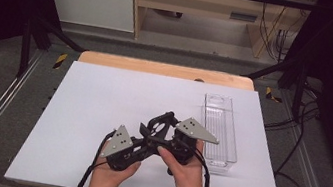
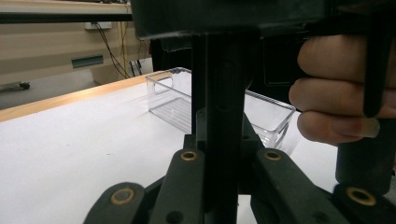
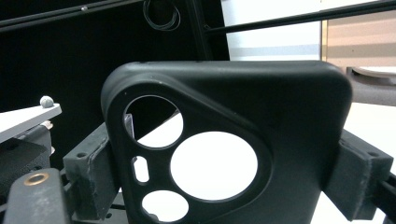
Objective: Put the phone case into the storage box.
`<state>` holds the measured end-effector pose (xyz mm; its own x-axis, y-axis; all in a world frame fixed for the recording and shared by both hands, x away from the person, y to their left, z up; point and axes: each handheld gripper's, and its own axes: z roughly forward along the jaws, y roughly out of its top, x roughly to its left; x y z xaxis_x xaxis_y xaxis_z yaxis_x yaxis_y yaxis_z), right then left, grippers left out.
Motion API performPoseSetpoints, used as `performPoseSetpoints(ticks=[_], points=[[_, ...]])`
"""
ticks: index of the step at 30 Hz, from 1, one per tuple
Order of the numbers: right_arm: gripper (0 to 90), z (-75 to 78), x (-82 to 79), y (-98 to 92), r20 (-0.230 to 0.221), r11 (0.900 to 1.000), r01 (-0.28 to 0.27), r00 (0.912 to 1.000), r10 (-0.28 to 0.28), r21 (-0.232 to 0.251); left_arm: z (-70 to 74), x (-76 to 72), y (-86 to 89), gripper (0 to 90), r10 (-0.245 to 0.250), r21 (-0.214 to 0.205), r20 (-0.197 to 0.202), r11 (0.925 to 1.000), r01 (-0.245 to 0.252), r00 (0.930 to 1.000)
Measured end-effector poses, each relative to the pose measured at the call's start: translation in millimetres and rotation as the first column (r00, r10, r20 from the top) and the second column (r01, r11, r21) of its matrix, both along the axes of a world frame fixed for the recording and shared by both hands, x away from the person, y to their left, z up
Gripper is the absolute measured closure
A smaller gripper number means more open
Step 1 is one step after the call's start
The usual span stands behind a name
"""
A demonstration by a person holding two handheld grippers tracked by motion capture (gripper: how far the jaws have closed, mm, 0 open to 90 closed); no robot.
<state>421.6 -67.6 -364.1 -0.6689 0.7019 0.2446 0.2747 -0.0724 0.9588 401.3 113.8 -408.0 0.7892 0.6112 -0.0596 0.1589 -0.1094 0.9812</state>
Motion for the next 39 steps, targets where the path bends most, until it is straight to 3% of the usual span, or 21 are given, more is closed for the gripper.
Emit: performPoseSetpoints(ticks=[14, 27, 39], points=[[13.9, -1.0, 0.9, 0.5, -0.023, 0.9996, 0.005, 0.9997, -0.006, -0.027, -3.9, 0.3, 0.2, 84.1, -0.015, 0.013, -0.002, 0.9998, 0.015, 0.9999], [14.0, -3.0, 4.4, -6.2, -0.028, 0.998, 0.048, 0.9984, -0.049, -0.042, -10.0, 0.6, 7.2, 69.2, 0.007, 0.016, -0.01, 0.9998, -0.007, 0.9999], [14.0, -7.6, 9.1, -11.7, -0.04, 0.9955, 0.083, 0.9955, -0.085, -0.046, -13.5, -1.0, 12.4, 68.5, 0.007, 0.024, -0.016, 0.9997, -0.006, 0.9999]])
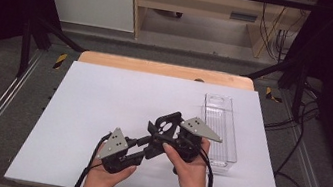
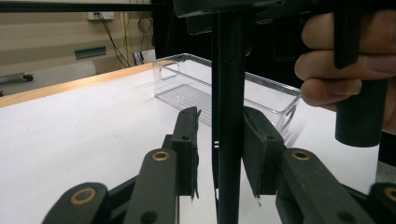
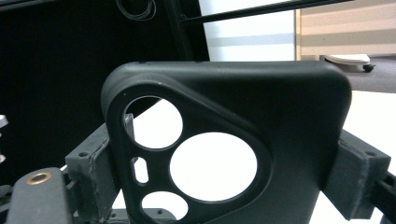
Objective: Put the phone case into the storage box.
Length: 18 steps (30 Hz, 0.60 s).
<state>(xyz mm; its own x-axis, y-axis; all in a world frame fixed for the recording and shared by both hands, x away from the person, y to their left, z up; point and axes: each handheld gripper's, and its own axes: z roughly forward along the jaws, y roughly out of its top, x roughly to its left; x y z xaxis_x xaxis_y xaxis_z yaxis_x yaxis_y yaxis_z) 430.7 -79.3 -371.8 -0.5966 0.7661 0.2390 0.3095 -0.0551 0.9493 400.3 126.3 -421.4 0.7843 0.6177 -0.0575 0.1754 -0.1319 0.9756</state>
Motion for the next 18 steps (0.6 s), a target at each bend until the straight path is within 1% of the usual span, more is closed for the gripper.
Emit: performPoseSetpoints(ticks=[6, 11, 14, 15, 18], points=[[14.0, -3.1, 3.4, -5.0, 0.002, 0.9995, 0.027, 0.9996, -0.027, -0.015, -0.9, -0.7, 1.7, 68.2, 0.003, 0.007, -0.004, 1.0, -0.003, 1.0], [14.1, -6.3, 5.9, -8.1, -0.003, 0.9988, 0.044, 0.999, -0.044, -0.022, -2.6, 1.0, 8.8, 67.2, 0.025, 0.015, -0.004, 0.9996, -0.025, 0.9997], [14.0, -7.7, 7.1, -9.1, -0.006, 0.9985, 0.047, 0.9989, -0.047, -0.027, -4.0, 2.7, 14.5, 65.3, 0.046, 0.019, -0.007, 0.9988, -0.045, 0.9989], [14.0, -8.6, 7.6, -9.3, -0.005, 0.9983, 0.05, 0.9987, -0.05, -0.03, -4.5, 3.1, 17.1, 63.9, 0.054, 0.031, -0.002, 0.9981, -0.054, 0.9985], [14.0, -10.3, 8.1, -9.4, -0.01, 0.9981, 0.051, 0.9986, -0.052, -0.033, -6.2, 3.5, 22.7, 58.9, 0.07, 0.049, 0.006, 0.9963, -0.07, 0.9975]])
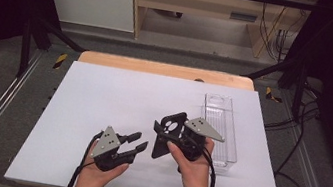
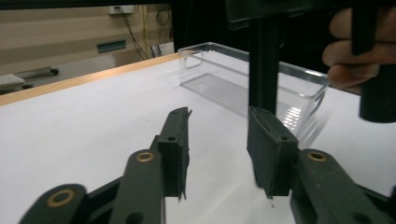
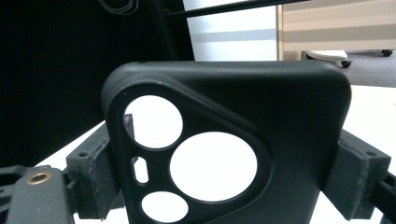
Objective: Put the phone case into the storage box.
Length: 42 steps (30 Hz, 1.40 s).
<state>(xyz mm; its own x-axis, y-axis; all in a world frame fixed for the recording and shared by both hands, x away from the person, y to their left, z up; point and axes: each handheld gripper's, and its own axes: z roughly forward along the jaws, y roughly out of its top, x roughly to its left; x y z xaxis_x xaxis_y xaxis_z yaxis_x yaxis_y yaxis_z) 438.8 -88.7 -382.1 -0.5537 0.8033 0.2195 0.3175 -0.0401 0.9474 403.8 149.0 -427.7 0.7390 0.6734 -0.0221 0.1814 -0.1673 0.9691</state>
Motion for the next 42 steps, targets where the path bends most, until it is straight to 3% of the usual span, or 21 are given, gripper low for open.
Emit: performPoseSetpoints(ticks=[8, 14, 20, 24, 27, 29, 33, 42], points=[[14.0, -2.4, 0.5, 0.1, 0.003, 0.9999, 0.005, 1.0, -0.005, -0.012, -10.6, 3.5, 26.7, 40.0, 0.091, 0.006, -0.027, 0.9958, -0.091, 0.9955], [14.0, -3.2, 0.1, 0.1, 0.004, 0.9998, 0.01, 0.9999, -0.01, -0.015, -19.4, 4.7, 56.9, 30.2, 0.184, 0.015, -0.025, 0.9828, -0.184, 0.9826], [14.0, -5.4, 0.1, 1.0, 0.01, 0.9995, 0.015, 0.9998, -0.015, -0.029, -26.4, 3.8, 89.6, 22.1, 0.284, 0.034, -0.008, 0.9584, -0.284, 0.9588], [14.0, -7.7, 0.0, 3.1, 0.007, 0.9992, 0.015, 0.9999, -0.015, -0.037, -30.9, 6.5, 108.1, 10.3, 0.354, 0.061, -0.007, 0.9337, -0.353, 0.9353], [14.0, -8.9, -0.8, 5.6, 0.008, 0.9988, 0.015, 0.9999, -0.014, -0.047, -32.7, 6.8, 120.5, 7.9, 0.382, 0.064, -0.003, 0.9223, -0.381, 0.9242], [14.0, -10.5, -0.7, 7.4, 0.007, 0.9986, 0.013, 0.9999, -0.012, -0.052, -32.7, 6.8, 128.2, 6.3, 0.387, 0.075, -0.006, 0.9197, -0.385, 0.9221], [14.0, -13.8, -0.6, 10.3, 0.0, 0.9984, 0.004, 1.0, -0.004, -0.057, -30.1, 5.8, 140.6, 5.9, 0.401, 0.049, -0.021, 0.9154, -0.4, 0.9159], [14.1, -14.6, 1.0, 8.3, 0.004, 0.9979, 0.008, 1.0, -0.008, -0.065, -26.3, 3.5, 149.0, 5.3, 0.402, 0.042, -0.011, 0.9151, -0.401, 0.9157]])
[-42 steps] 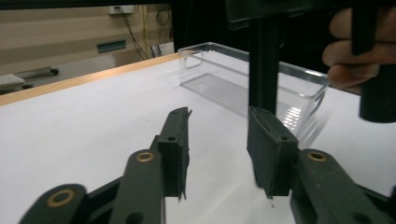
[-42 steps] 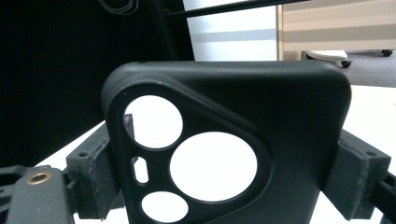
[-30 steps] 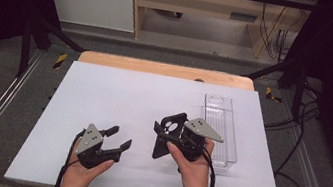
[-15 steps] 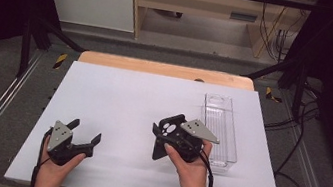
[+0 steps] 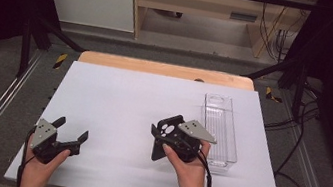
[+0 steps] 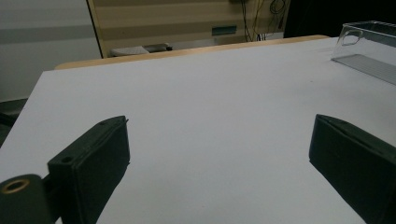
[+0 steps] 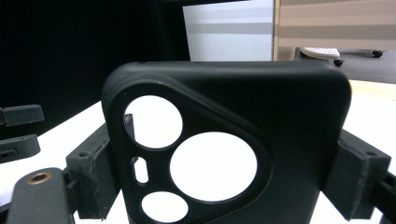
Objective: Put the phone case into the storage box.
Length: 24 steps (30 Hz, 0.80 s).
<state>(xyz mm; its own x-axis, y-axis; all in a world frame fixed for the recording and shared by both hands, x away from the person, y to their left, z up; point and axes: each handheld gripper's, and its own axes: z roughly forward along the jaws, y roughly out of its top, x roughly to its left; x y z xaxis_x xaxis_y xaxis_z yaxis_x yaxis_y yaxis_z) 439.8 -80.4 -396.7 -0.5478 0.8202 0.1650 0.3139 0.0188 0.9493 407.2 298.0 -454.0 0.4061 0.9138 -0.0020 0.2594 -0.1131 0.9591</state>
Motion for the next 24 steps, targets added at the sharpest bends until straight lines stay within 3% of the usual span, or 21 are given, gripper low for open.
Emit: performPoseSetpoints(ticks=[18, 24], points=[[14.2, 4.0, 11.1, -10.5, 0.004, 0.9979, 0.059, 0.9983, -0.059, -0.027, -0.7, 3.0, 4.4, 4.9, -0.004, 0.006, 0.002, 1.0, 0.004, 1.0], [14.2, 18.8, 13.5, -12.0, 0.022, 0.9959, 0.082, 0.9964, -0.081, -0.038, 0.9, 2.8, 4.4, 4.9, -0.008, -0.007, 0.011, 0.9999, 0.008, 0.9999]])
